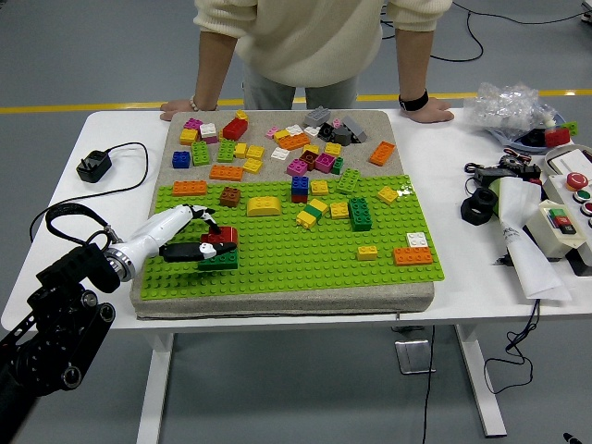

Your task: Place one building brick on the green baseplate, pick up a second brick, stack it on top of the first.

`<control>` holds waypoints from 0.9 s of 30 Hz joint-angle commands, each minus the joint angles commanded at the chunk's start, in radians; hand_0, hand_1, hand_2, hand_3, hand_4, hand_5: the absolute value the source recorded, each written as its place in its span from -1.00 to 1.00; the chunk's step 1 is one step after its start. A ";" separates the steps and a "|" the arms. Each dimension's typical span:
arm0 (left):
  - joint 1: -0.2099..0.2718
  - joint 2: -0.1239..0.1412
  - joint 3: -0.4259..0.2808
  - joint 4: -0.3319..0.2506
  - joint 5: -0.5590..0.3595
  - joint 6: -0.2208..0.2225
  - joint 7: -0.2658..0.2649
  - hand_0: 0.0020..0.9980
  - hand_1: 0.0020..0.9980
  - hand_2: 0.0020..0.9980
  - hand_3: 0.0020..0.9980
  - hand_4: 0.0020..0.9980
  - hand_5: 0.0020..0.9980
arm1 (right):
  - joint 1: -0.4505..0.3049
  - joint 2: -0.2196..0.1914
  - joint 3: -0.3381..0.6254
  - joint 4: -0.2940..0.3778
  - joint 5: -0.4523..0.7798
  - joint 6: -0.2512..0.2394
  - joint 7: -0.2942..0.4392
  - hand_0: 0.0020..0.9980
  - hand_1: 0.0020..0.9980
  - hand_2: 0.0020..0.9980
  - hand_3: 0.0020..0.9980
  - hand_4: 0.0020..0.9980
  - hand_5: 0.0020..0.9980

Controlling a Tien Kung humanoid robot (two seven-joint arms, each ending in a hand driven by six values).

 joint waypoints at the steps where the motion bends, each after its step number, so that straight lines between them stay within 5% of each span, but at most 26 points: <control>1: -0.001 0.000 0.001 0.002 0.001 0.000 0.000 1.00 0.90 0.84 0.23 1.00 0.43 | 0.001 0.000 0.000 0.000 0.000 -0.001 0.000 0.56 0.44 0.51 0.36 0.82 0.27; 27: -0.001 -0.012 0.008 0.038 0.013 0.019 -0.002 1.00 0.87 0.81 0.20 1.00 0.40 | 0.003 -0.001 0.001 0.000 0.007 0.001 0.000 0.56 0.44 0.51 0.36 0.82 0.27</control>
